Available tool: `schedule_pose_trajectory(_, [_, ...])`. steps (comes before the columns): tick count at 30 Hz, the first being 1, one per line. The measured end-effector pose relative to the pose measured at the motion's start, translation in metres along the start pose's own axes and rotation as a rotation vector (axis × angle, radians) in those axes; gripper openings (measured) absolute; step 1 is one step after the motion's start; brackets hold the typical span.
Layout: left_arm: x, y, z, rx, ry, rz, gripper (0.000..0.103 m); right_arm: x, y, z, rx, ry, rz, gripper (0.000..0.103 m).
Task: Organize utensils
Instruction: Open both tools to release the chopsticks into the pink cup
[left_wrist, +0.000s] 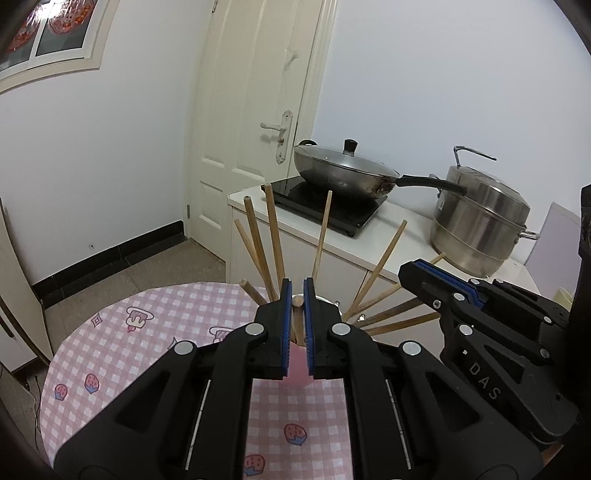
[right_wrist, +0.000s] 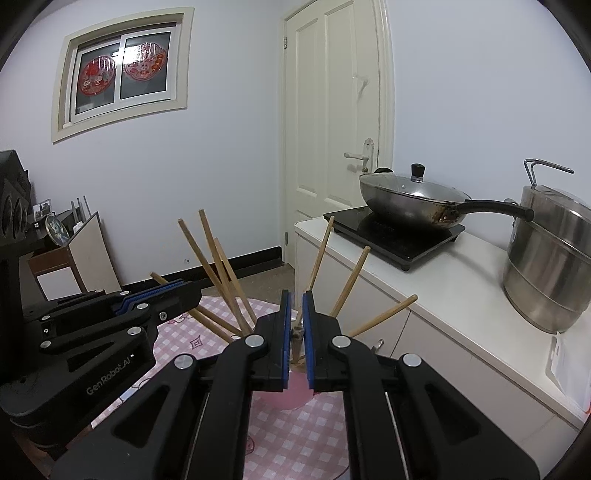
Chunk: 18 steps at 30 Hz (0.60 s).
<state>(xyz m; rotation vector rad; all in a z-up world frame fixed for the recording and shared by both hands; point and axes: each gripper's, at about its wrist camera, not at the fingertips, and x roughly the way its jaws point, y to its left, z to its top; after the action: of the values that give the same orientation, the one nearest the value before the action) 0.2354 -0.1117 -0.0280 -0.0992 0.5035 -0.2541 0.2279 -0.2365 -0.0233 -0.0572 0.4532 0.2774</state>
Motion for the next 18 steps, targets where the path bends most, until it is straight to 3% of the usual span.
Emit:
schedule_pose_trajectory(2, [-0.003, 0.0, 0.0, 0.001, 0.006, -0.005, 0.024, -0.002, 0.001, 0.0, 0.0, -0.003, 0.0, 0.01])
schedule_pose_trajectory(3, [-0.006, 0.001, 0.0, -0.006, -0.003, -0.01, 0.049, -0.004, 0.001, 0.001, 0.0, -0.006, -0.001, 0.011])
schedule_pose_trajectory(4, [-0.012, 0.003, 0.0, -0.02, -0.026, -0.001, 0.056, -0.005, 0.002, 0.002, 0.0, -0.01, -0.013, 0.012])
schedule_pose_trajectory(12, [-0.035, 0.006, 0.004, -0.026, -0.055, -0.003, 0.059, -0.026, 0.008, 0.002, -0.006, -0.032, -0.016, 0.026])
schedule_pose_trajectory(18, [-0.06, 0.008, 0.003, 0.004, -0.094, 0.055, 0.066, -0.046, 0.013, 0.001, -0.005, -0.059, -0.018, 0.035])
